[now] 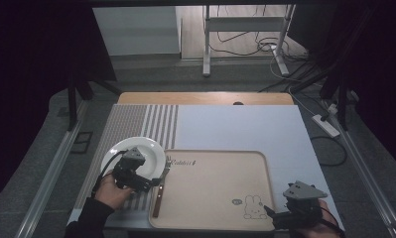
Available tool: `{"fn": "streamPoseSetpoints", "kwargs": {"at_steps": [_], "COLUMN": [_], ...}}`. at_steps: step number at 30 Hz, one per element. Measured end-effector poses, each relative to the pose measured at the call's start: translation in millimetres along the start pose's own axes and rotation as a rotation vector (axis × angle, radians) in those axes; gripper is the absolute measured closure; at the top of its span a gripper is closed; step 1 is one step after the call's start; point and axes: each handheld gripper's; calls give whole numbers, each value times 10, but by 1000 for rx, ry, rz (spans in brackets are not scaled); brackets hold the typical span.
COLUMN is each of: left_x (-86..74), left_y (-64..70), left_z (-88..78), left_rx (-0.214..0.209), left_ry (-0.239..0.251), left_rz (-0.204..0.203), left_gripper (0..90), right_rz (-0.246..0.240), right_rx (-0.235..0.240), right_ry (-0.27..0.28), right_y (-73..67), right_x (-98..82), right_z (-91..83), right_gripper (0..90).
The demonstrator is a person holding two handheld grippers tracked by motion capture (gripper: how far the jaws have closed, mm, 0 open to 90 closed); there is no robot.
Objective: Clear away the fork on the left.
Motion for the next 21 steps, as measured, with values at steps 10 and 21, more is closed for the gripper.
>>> {"fn": "streamPoseSetpoints", "kwargs": {"at_steps": [10, 21], "left_x": [-119, -437], "left_y": [-32, -78], "left_z": [-99, -298], "left_rx": [11, 26], "left_ry": [31, 70], "left_rz": [-9, -78], "left_gripper": [0, 0], "right_rz": [0, -2], "right_rx": [0, -4], "right_ry": [-1, -7], "right_y": [-1, -6], "right_x": [0, 5], "right_z": [1, 2], "right_gripper": [0, 0]}}
Point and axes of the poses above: each handheld gripper's, and its own axes: z roughly forward along the jaws, x roughly out of its top, y roughly to its right, and after that the axes turned 6 degrees about -y, right-handed
